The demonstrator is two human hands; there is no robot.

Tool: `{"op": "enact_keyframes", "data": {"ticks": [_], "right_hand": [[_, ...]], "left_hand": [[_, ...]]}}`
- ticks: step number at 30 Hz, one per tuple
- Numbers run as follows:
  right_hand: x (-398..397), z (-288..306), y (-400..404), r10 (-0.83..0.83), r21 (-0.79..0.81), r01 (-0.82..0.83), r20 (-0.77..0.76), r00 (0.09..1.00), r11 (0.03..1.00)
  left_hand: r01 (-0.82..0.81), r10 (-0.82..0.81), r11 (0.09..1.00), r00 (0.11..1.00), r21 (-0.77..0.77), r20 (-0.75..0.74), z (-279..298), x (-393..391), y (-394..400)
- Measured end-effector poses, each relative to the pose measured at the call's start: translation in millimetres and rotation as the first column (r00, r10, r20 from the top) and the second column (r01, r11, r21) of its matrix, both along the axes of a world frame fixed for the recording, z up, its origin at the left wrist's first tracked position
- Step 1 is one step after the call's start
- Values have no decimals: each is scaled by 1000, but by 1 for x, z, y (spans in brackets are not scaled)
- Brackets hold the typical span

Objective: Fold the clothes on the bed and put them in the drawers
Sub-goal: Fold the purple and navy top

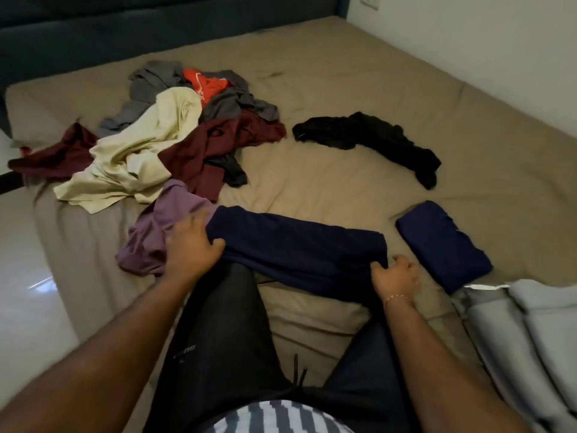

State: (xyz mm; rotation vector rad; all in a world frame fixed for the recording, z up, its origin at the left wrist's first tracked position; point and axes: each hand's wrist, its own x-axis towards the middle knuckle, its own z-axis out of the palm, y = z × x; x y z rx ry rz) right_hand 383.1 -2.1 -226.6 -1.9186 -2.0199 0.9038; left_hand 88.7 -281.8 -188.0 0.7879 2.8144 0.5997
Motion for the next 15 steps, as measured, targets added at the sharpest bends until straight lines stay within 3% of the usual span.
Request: {"op": "enact_keyframes", "data": {"ticks": [2,4,7,12,15], "right_hand": [[1,-6,12,-141,-207,118,-99,985,971],[1,-15,19,-316,-403,199,-250,915,893],[3,-25,28,-394,-497,198,-328,859,845],[0,-21,35,-350,-590,80,-358,866,803],[-6,-16,31,-283,-595,-75,-484,828,800]], "left_hand": [[113,-128,983,988,148,91,6,35,31],[241,-297,937,931,253,211,8,68,60],[378,-471,877,798,297,377,2,104,96],[259,-436,900,586,351,683,-11,133,143],[142,-372,927,468,347,802,-20,140,165]]}}
